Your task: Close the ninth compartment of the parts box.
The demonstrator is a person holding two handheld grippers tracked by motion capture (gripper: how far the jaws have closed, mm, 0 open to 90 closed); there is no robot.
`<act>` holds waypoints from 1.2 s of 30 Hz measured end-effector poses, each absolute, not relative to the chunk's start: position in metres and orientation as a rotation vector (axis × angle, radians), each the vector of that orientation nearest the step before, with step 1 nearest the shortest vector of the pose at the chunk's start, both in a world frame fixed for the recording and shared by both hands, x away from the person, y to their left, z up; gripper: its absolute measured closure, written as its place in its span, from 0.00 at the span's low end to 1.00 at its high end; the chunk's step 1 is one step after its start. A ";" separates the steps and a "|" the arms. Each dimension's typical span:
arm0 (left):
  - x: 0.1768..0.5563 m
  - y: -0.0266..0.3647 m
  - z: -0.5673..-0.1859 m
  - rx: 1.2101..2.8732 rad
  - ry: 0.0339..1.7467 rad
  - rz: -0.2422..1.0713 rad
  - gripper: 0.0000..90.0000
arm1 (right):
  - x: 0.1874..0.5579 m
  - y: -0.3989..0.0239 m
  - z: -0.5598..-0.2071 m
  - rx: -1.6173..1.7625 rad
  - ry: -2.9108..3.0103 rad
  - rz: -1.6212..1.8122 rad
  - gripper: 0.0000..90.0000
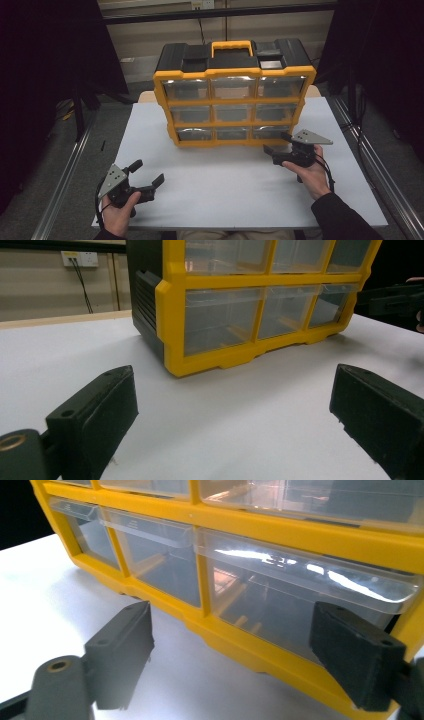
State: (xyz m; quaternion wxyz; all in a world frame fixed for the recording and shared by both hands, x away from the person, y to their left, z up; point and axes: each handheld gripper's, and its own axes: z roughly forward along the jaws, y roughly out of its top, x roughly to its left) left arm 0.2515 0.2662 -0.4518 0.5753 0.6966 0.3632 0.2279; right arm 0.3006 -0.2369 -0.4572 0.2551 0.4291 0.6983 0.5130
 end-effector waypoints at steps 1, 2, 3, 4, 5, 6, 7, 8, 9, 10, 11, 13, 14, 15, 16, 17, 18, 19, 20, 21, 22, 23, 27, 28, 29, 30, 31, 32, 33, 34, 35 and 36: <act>0.252 0.266 -0.452 1.633 0.849 0.533 0.05 | 0.300 -0.237 -0.457 1.168 1.893 1.395 0.12; 0.252 0.267 -0.452 1.633 0.849 0.534 0.05 | 0.299 -0.238 -0.456 1.165 1.894 1.399 0.11; 0.252 0.267 -0.452 1.634 0.849 0.534 0.05 | 0.299 -0.239 -0.456 1.165 1.888 1.404 0.07; 0.252 0.267 -0.452 1.634 0.850 0.534 0.05 | 0.298 -0.240 -0.455 1.181 1.883 1.412 0.04; 0.252 0.267 -0.452 1.635 0.850 0.534 0.05 | 0.297 -0.241 -0.454 1.183 1.882 1.415 0.04; 0.252 0.267 -0.452 1.634 0.850 0.534 0.05 | 0.296 -0.241 -0.454 1.184 1.874 1.413 0.04; 0.252 0.267 -0.452 1.633 0.852 0.534 0.05 | 0.295 -0.242 -0.453 1.185 1.872 1.415 0.02; 0.252 0.267 -0.452 1.639 0.848 0.536 0.05 | 0.294 -0.243 -0.453 1.184 1.871 1.422 0.02; 0.252 0.267 -0.452 1.639 0.849 0.536 0.05 | 0.292 -0.244 -0.452 1.187 1.866 1.429 0.02; 0.252 0.267 -0.452 1.634 0.852 0.535 0.05 | 0.291 -0.245 -0.452 1.184 1.863 1.429 0.02; 0.252 0.267 -0.452 1.635 0.851 0.534 0.05 | 0.290 -0.245 -0.452 1.179 1.864 1.429 0.02; 0.252 0.267 -0.452 1.635 0.850 0.536 0.05 | 0.288 -0.246 -0.452 1.174 1.869 1.424 0.02; 0.252 0.267 -0.452 1.635 0.851 0.535 0.05 | 0.287 -0.247 -0.452 1.184 1.866 1.430 0.02; 0.252 0.267 -0.452 1.635 0.850 0.536 0.05 | 0.285 -0.247 -0.451 1.192 1.864 1.432 0.02; 0.252 0.267 -0.452 1.634 0.851 0.536 0.05 | 0.284 -0.248 -0.451 1.189 1.863 1.429 0.02; 0.252 0.267 -0.452 1.634 0.852 0.537 0.05 | 0.283 -0.249 -0.451 1.184 1.864 1.425 0.02; 0.252 0.267 -0.452 1.639 0.848 0.537 0.05 | 0.282 -0.249 -0.451 1.193 1.862 1.418 0.02; 0.251 0.267 -0.452 1.636 0.851 0.538 0.05 | 0.280 -0.250 -0.451 1.193 1.859 1.411 0.03; 0.251 0.267 -0.452 1.633 0.851 0.537 0.05 | 0.279 -0.251 -0.451 1.197 1.857 1.407 0.03; 0.251 0.267 -0.452 1.634 0.852 0.538 0.05 | 0.278 -0.252 -0.450 1.199 1.854 1.407 0.03; 0.250 0.267 -0.452 1.636 0.853 0.539 0.05 | 0.277 -0.253 -0.450 1.200 1.851 1.409 0.03; 0.250 0.268 -0.452 1.636 0.853 0.539 0.05 | 0.275 -0.254 -0.450 1.201 1.844 1.409 0.03; 0.250 0.267 -0.452 1.633 0.856 0.539 0.05 | 0.269 -0.260 -0.448 1.214 1.826 1.420 0.03; 0.250 0.267 -0.452 1.635 0.854 0.538 0.05 | 0.267 -0.261 -0.448 1.218 1.821 1.423 0.03; 0.250 0.267 -0.451 1.634 0.854 0.539 0.05 | 0.266 -0.262 -0.448 1.216 1.817 1.423 0.03; 0.250 0.267 -0.451 1.636 0.852 0.543 0.05 | 0.264 -0.264 -0.448 1.208 1.818 1.415 0.03; 0.250 0.267 -0.451 1.634 0.853 0.539 0.05 | 0.262 -0.265 -0.447 1.210 1.818 1.412 0.03; 0.250 0.267 -0.451 1.635 0.853 0.540 0.05 | 0.260 -0.265 -0.447 1.210 1.814 1.417 0.03; 0.250 0.268 -0.451 1.635 0.853 0.543 0.05 | 0.258 -0.266 -0.446 1.213 1.807 1.422 0.03; 0.249 0.268 -0.451 1.631 0.855 0.539 0.05 | 0.257 -0.267 -0.446 1.211 1.806 1.422 0.03; 0.249 0.267 -0.451 1.626 0.858 0.538 0.05 | 0.255 -0.268 -0.446 1.205 1.808 1.416 0.03; 0.249 0.267 -0.451 1.626 0.858 0.538 0.05 | 0.253 -0.268 -0.445 1.203 1.808 1.415 0.03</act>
